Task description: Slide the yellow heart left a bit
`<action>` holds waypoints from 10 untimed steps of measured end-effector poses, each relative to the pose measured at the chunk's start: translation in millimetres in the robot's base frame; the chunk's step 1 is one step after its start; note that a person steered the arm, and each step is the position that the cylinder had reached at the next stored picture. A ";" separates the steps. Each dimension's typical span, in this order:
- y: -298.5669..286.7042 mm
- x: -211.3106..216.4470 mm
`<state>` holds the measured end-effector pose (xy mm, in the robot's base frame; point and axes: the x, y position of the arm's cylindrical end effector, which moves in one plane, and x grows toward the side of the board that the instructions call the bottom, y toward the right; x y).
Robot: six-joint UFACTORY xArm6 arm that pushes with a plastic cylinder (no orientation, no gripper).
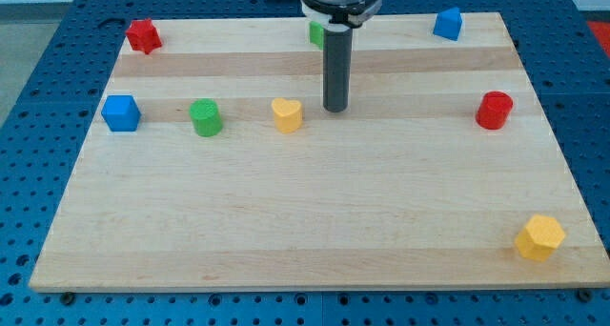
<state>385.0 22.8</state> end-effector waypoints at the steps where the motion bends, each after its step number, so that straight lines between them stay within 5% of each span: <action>1: -2.0 0.0; 10: -39.9 18.5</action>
